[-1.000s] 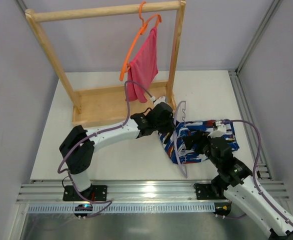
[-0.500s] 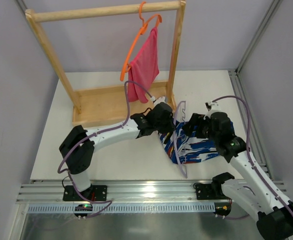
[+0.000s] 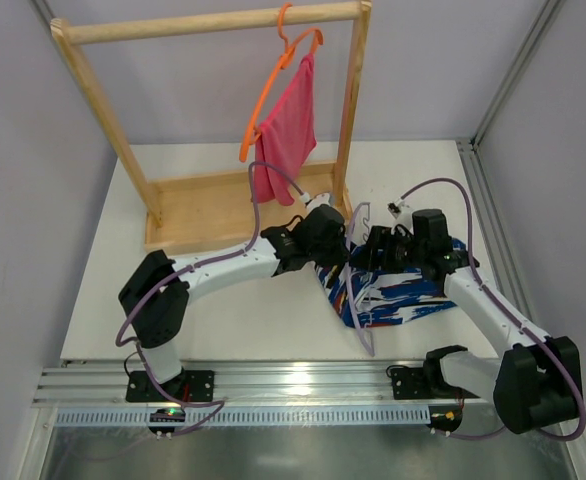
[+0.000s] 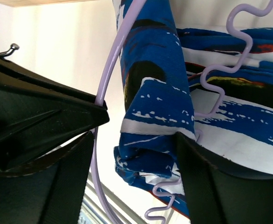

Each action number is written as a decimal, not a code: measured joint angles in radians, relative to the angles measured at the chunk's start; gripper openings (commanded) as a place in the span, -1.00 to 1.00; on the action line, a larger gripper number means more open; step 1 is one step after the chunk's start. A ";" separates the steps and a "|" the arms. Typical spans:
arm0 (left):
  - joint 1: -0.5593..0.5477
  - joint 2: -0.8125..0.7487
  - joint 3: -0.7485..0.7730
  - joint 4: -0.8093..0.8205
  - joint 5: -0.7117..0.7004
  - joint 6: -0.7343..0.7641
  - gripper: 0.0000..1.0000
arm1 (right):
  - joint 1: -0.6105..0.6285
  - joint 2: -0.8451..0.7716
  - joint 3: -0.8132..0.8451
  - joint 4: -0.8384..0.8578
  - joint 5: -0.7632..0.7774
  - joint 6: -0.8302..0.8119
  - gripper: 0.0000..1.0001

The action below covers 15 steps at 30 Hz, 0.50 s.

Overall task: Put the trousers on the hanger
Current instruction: Place trousers on hanger

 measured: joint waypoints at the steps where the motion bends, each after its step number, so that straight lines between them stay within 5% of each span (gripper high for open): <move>1: 0.000 0.000 0.000 -0.003 0.000 0.000 -1.00 | -0.001 0.006 -0.001 0.006 -0.013 0.000 0.24; 4: 0.001 0.001 0.000 -0.005 0.001 -0.001 -1.00 | -0.002 -0.002 -0.006 0.014 -0.023 0.003 0.15; 7: 0.001 0.001 0.001 -0.003 0.003 -0.001 -0.99 | -0.002 -0.016 -0.017 0.006 -0.004 -0.001 0.51; 15: 0.001 0.001 0.001 -0.001 0.006 -0.001 -0.99 | -0.003 -0.007 0.009 -0.048 0.065 -0.010 0.57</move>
